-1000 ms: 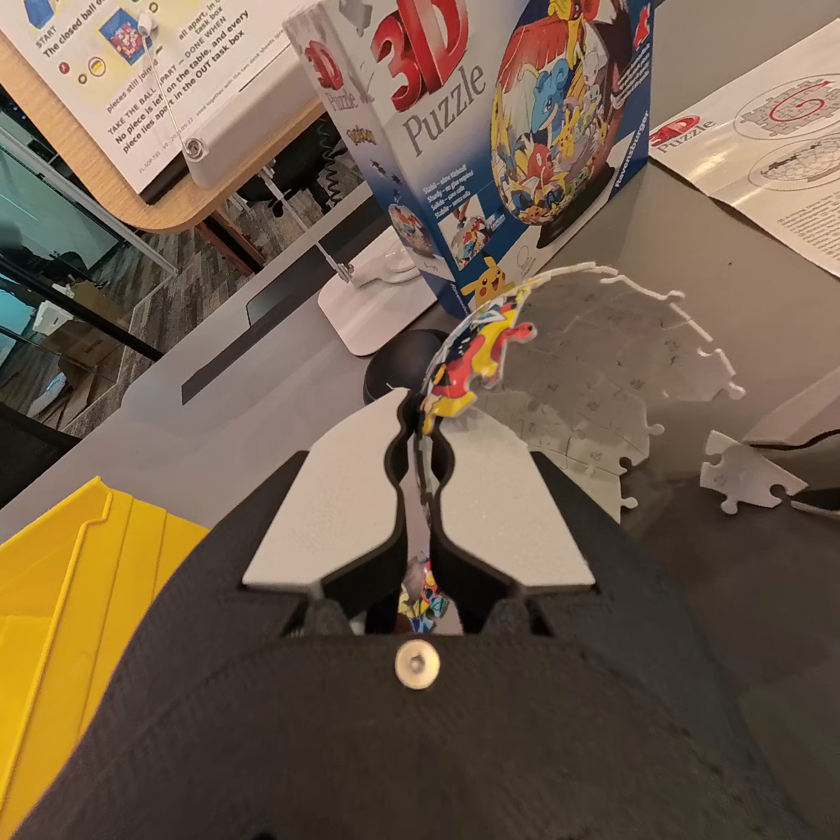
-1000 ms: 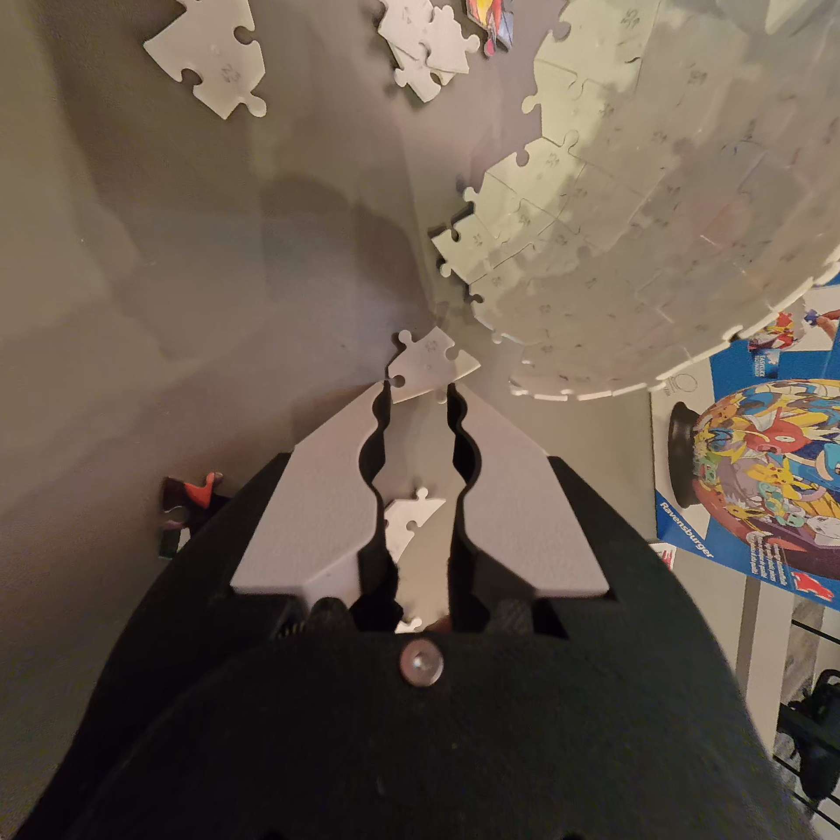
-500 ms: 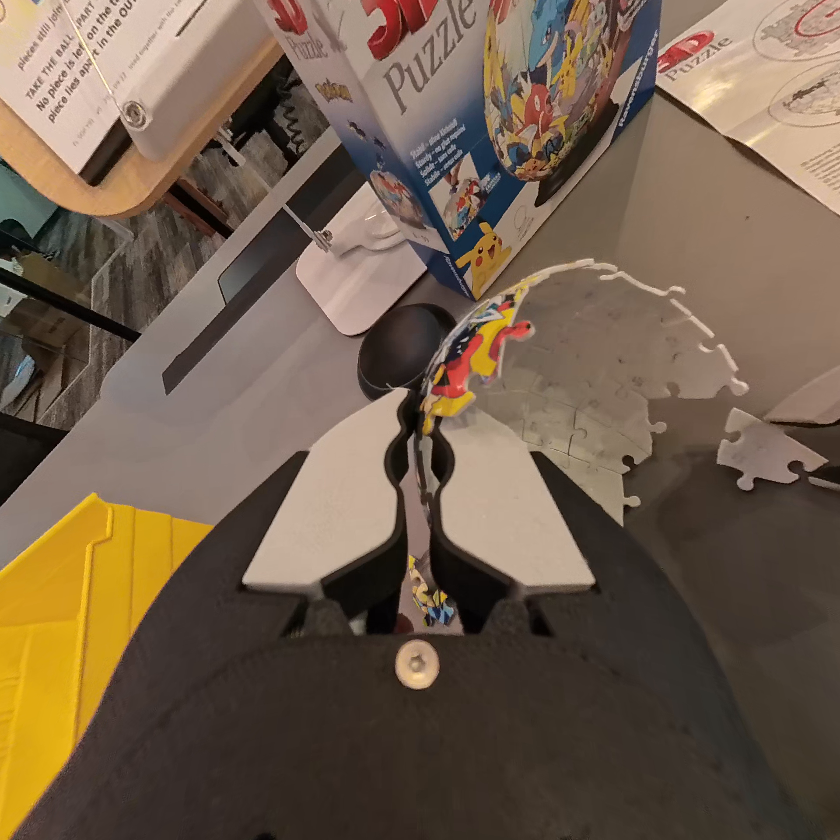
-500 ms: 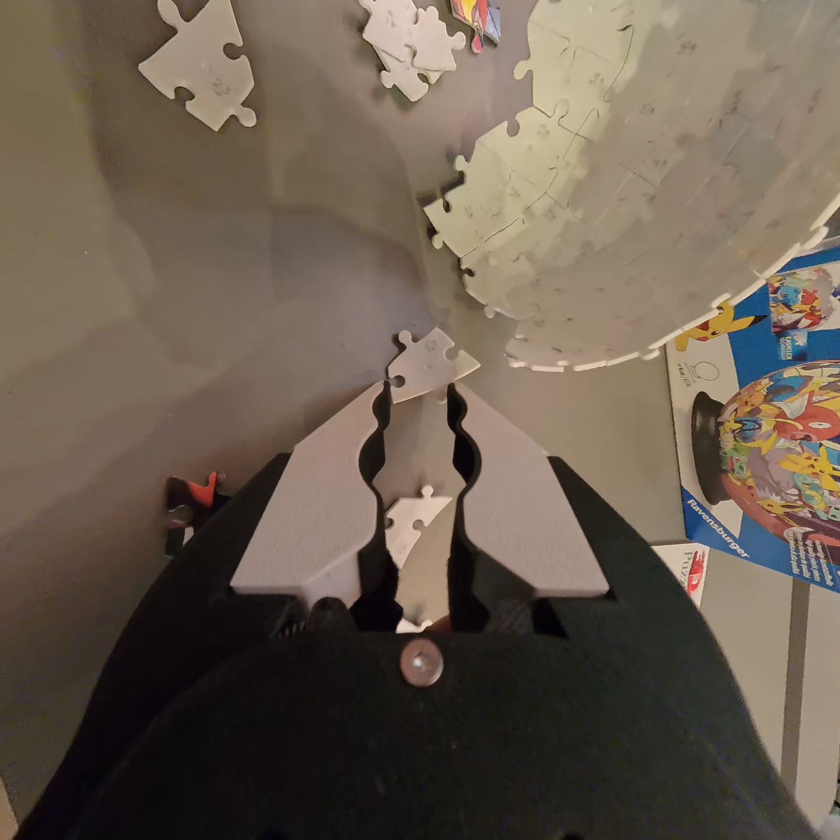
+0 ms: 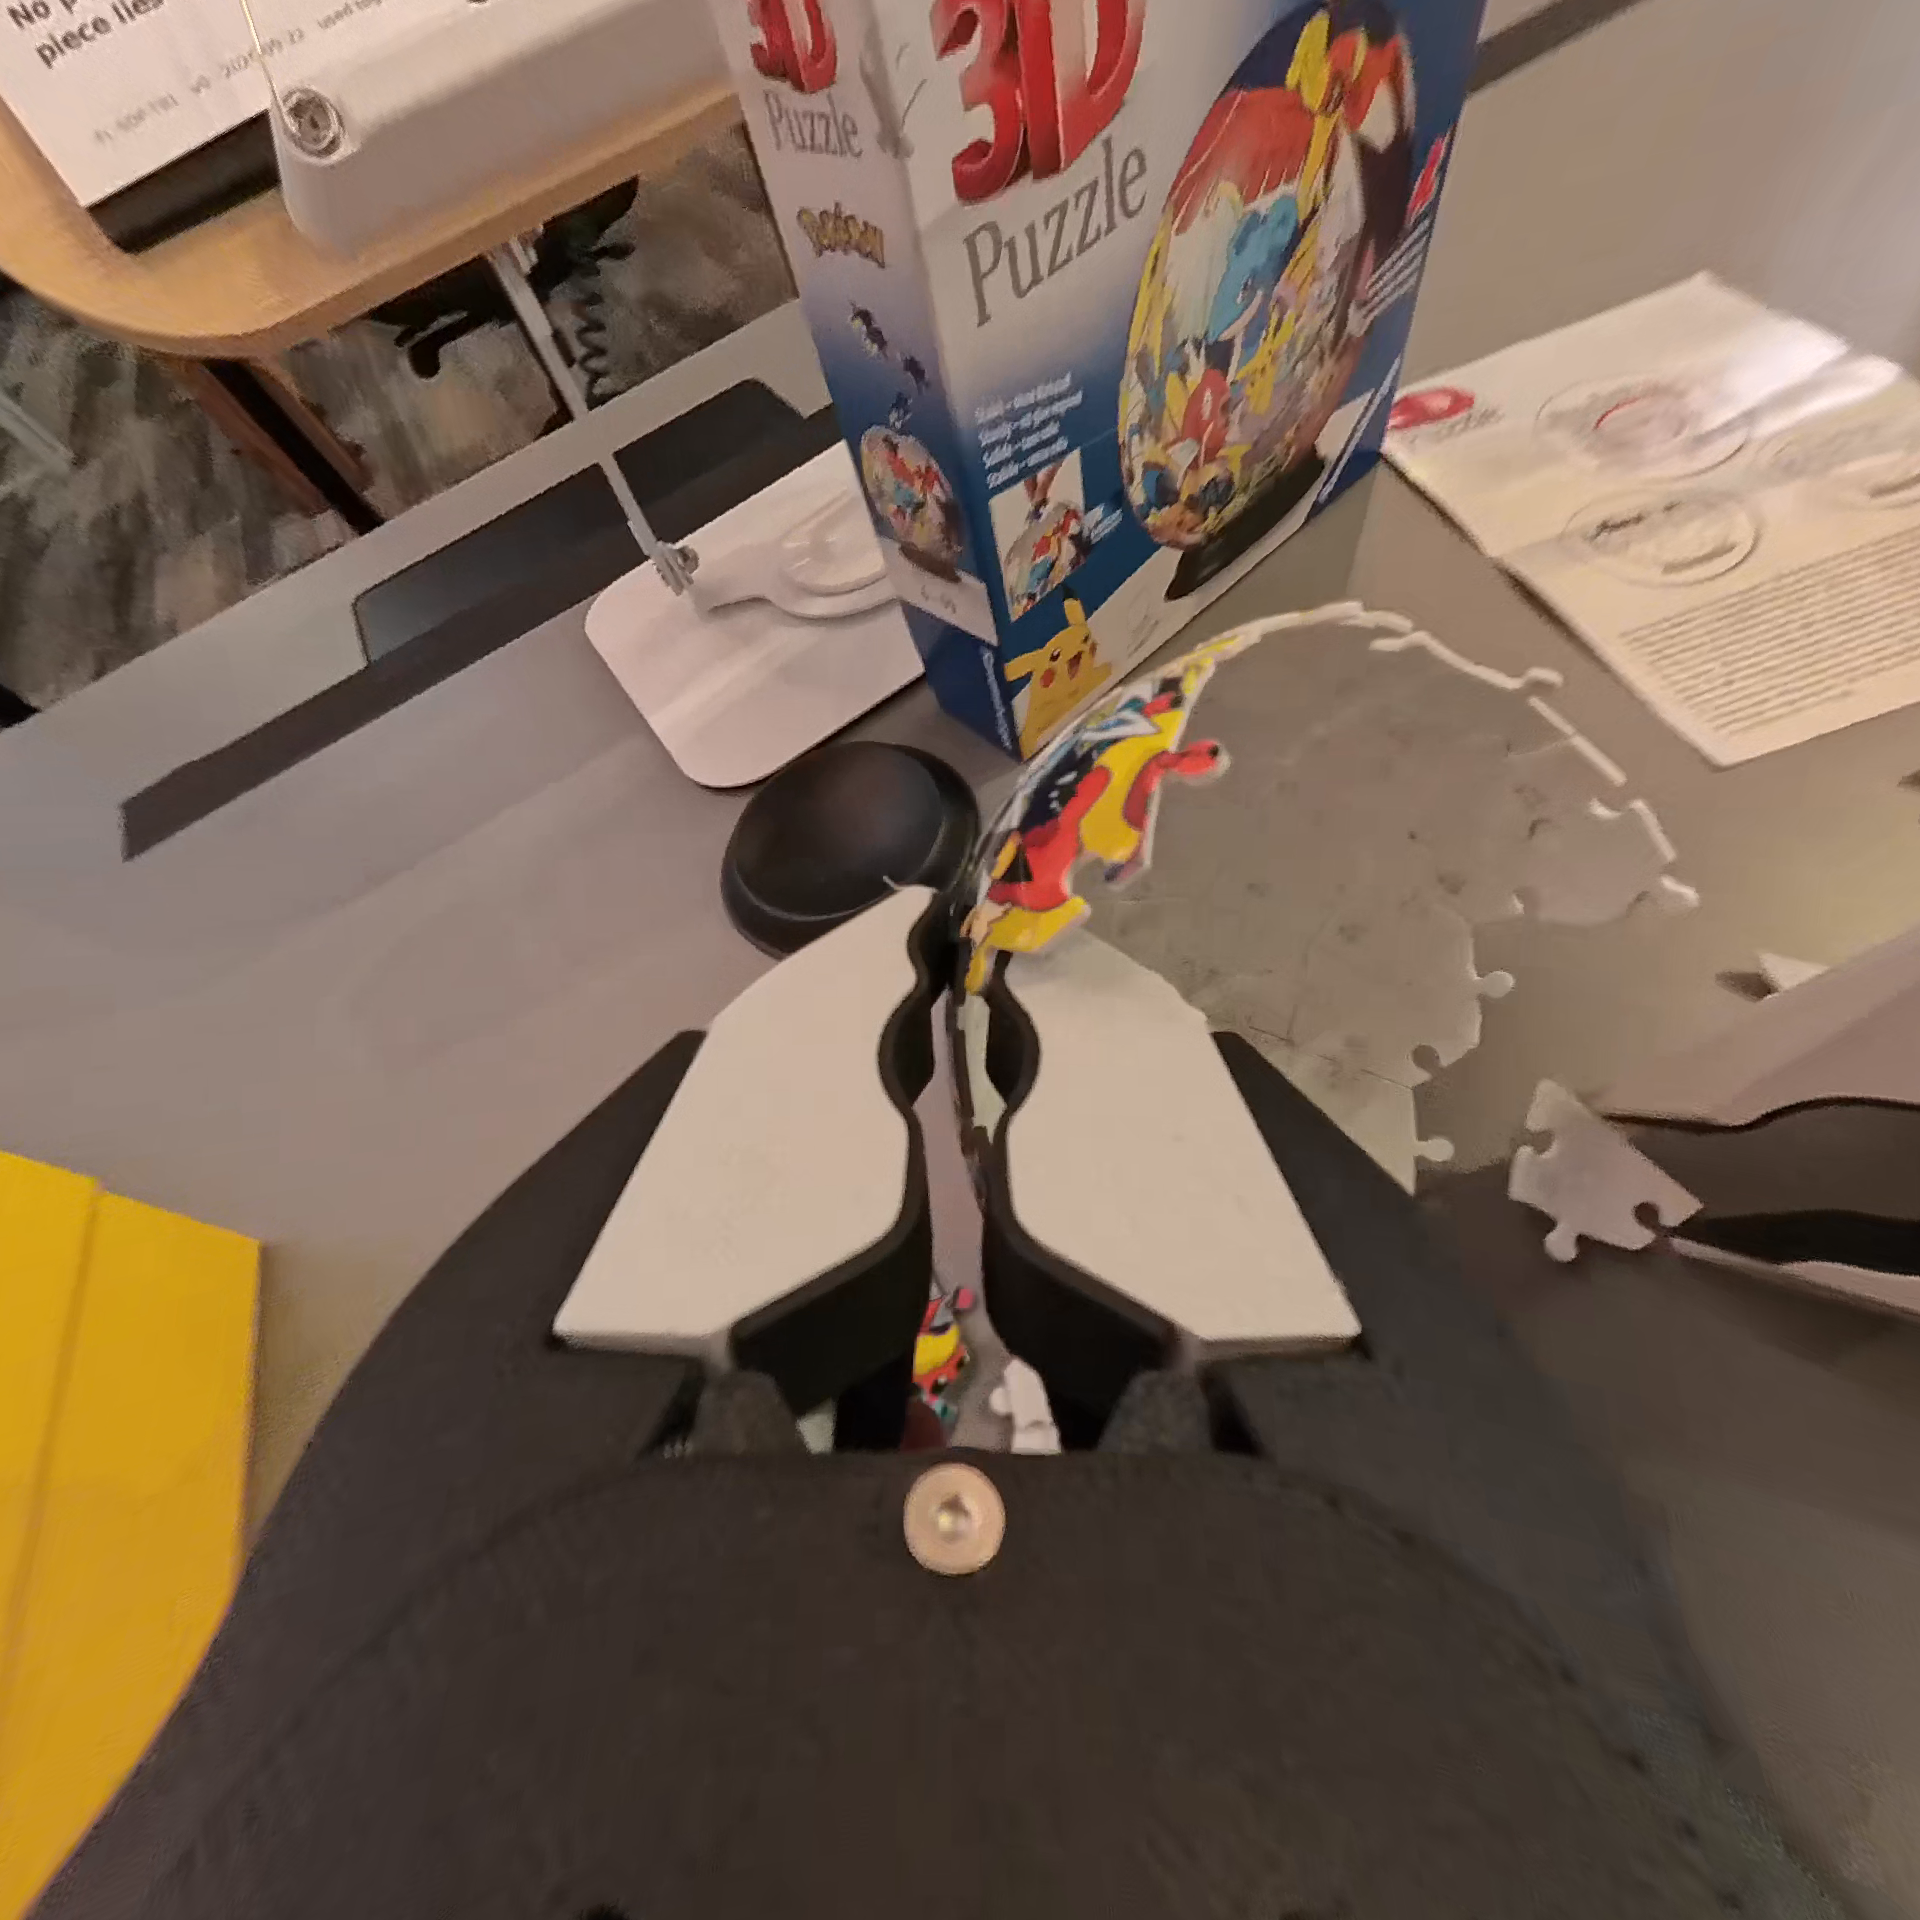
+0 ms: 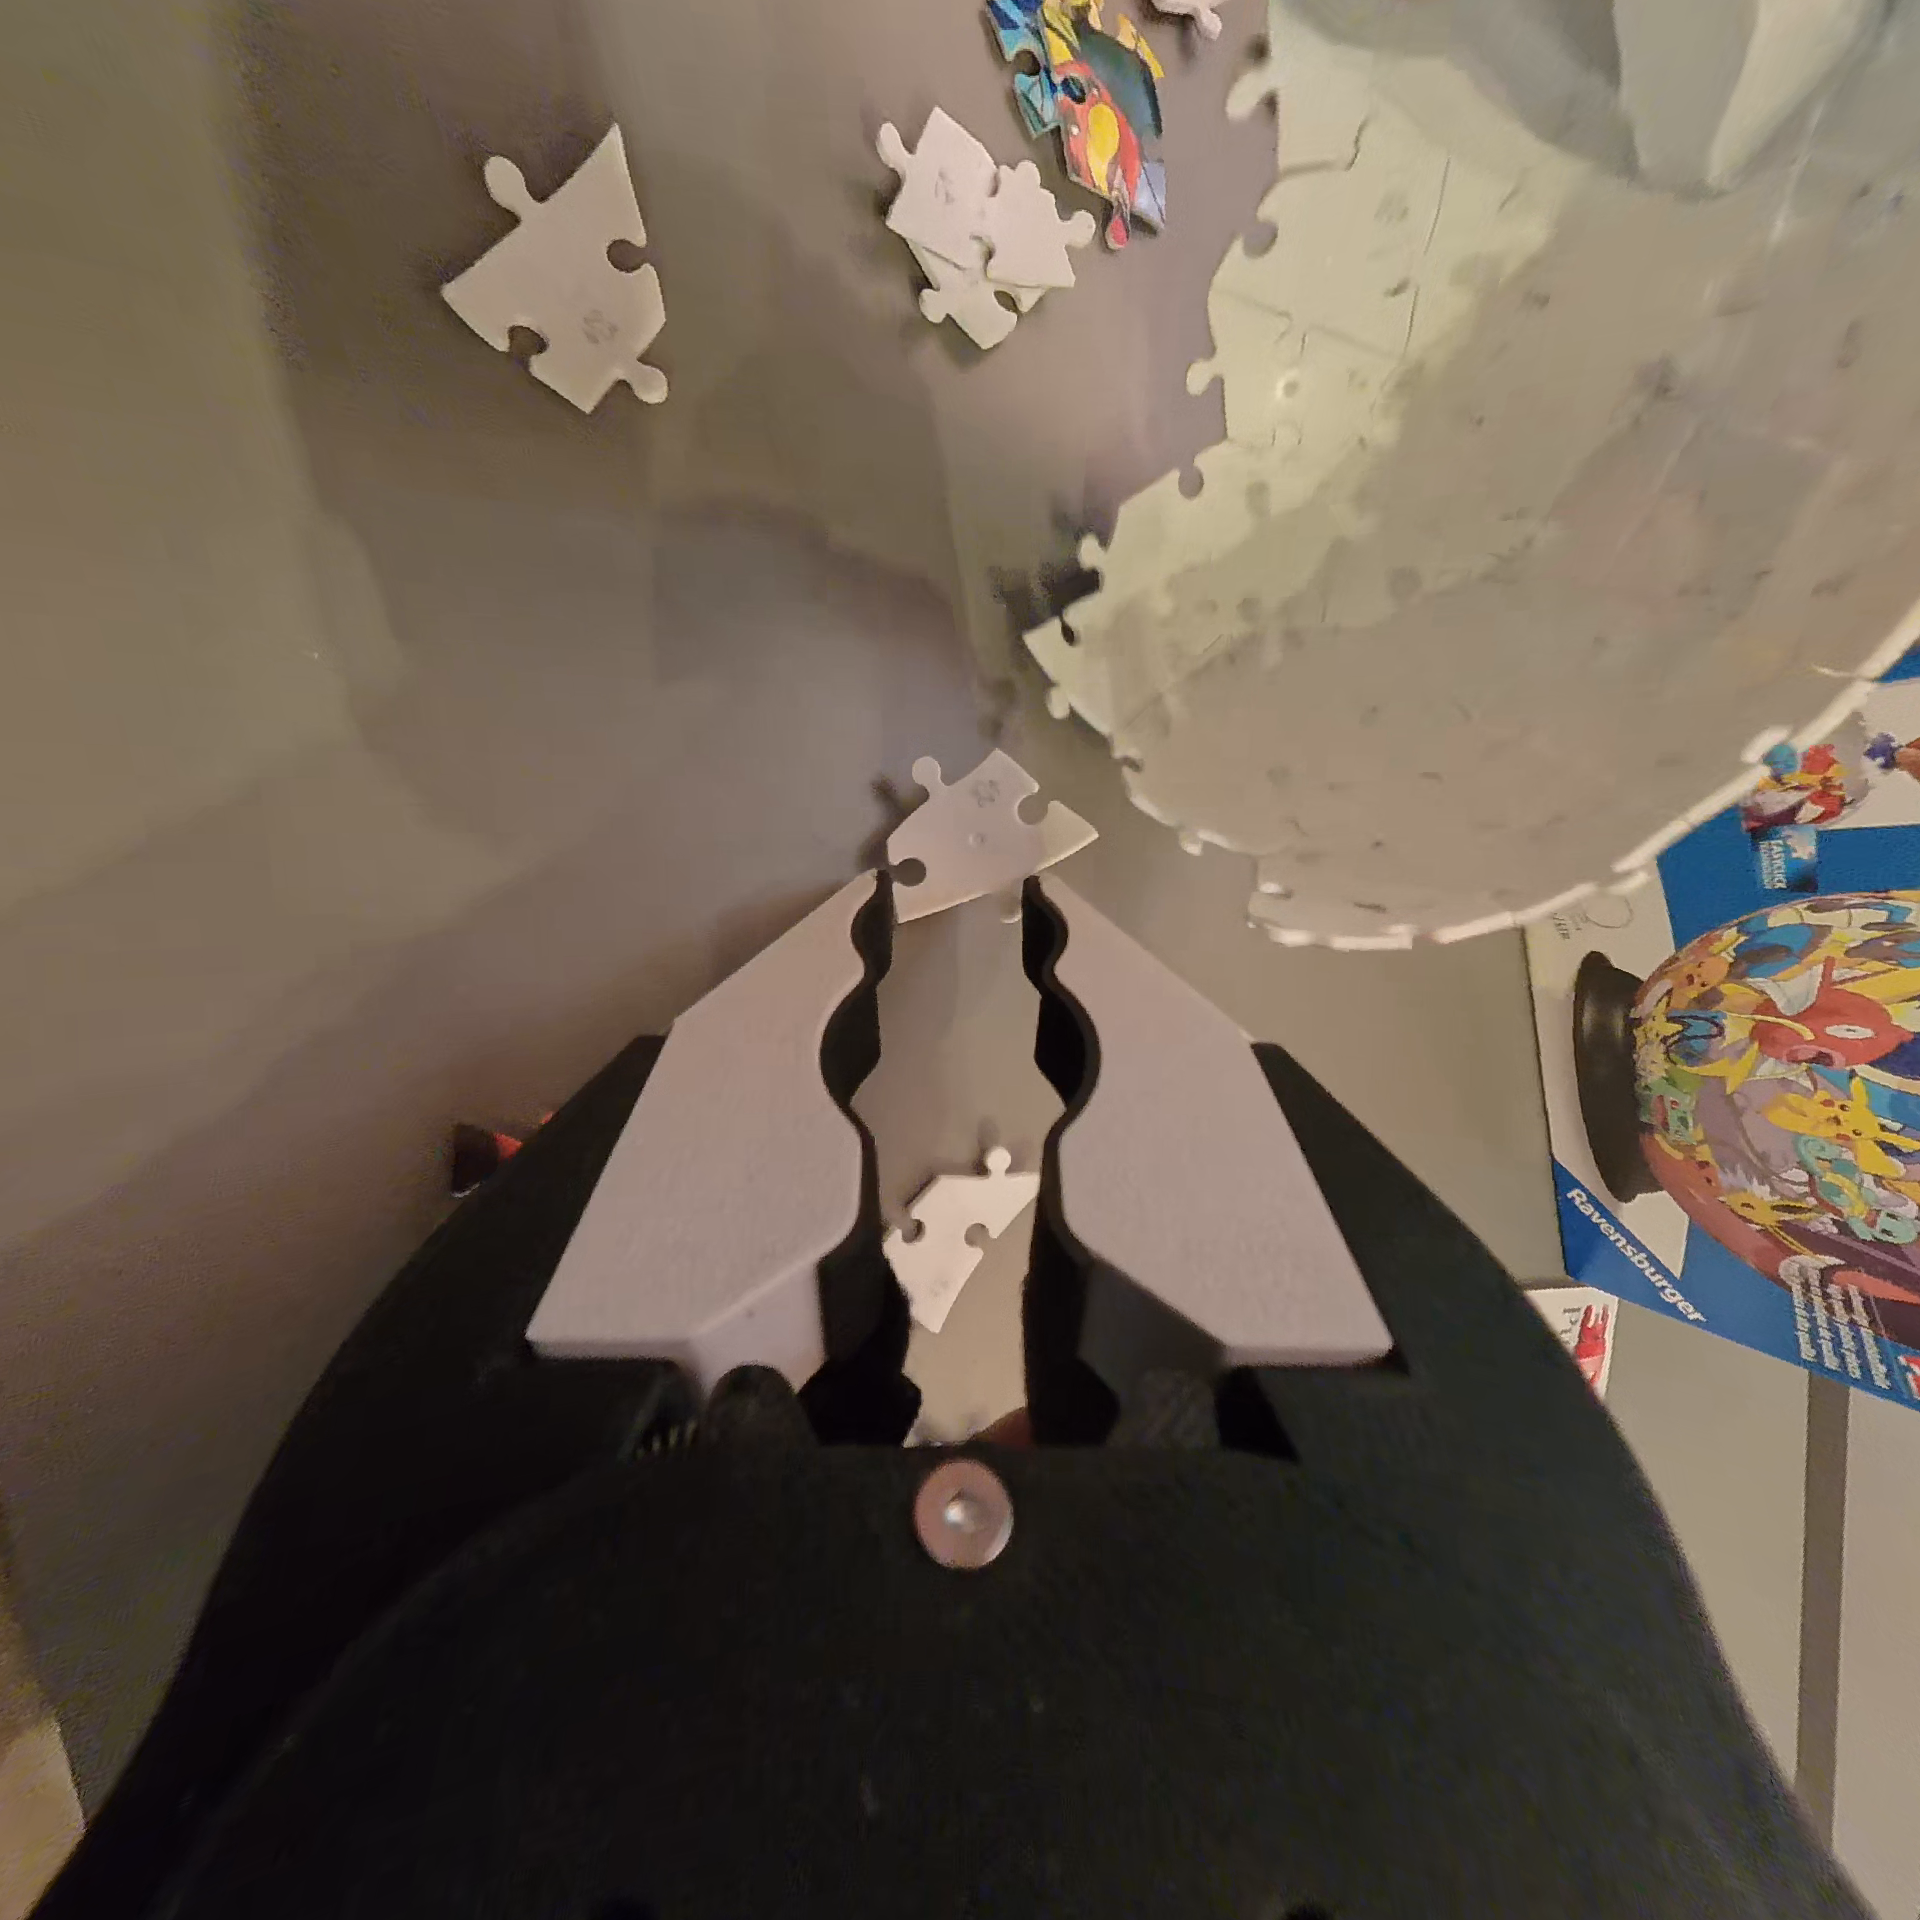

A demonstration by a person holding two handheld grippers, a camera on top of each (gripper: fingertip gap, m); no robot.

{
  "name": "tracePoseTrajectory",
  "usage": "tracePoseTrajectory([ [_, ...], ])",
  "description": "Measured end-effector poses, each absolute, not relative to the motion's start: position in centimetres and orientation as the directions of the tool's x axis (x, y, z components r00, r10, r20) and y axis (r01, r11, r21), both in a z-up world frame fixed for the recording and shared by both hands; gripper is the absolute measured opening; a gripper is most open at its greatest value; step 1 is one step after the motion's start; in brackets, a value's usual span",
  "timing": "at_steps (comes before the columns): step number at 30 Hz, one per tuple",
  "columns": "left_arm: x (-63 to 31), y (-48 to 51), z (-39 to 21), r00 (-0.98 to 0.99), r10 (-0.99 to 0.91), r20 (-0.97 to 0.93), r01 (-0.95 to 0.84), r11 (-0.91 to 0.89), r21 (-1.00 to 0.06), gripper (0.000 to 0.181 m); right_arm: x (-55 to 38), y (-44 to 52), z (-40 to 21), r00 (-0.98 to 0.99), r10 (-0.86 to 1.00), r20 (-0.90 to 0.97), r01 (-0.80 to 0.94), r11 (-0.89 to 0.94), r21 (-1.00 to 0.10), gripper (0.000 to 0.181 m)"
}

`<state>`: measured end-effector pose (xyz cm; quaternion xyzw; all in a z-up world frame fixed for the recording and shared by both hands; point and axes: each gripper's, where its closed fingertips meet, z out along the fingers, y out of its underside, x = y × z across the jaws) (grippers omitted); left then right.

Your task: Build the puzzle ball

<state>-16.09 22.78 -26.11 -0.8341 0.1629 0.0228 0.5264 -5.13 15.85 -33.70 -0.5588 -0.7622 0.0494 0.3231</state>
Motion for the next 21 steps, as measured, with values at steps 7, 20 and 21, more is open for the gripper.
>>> tracePoseTrajectory([
  [7, -15.3, 22.9, -25.7, 0.966, -0.256, -0.014, -0.104, -0.341, -0.934, 0.004, -5.2, 15.5, -33.5, -0.178, 0.881, 0.438, 0.812, 0.383, -0.44, 0.023],
  [20, -15.0, 22.9, -24.3, 0.897, -0.319, 0.305, 0.219, -0.279, -0.935, 0.004, -5.9, 14.8, -33.5, -0.187, 0.885, 0.426, 0.801, 0.388, -0.455, 0.023],
  [21, -15.0, 22.9, -24.3, 0.89, -0.325, 0.32, 0.234, -0.277, -0.932, 0.004, -5.9, 14.8, -33.5, -0.187, 0.886, 0.425, 0.802, 0.387, -0.456, 0.023],
])
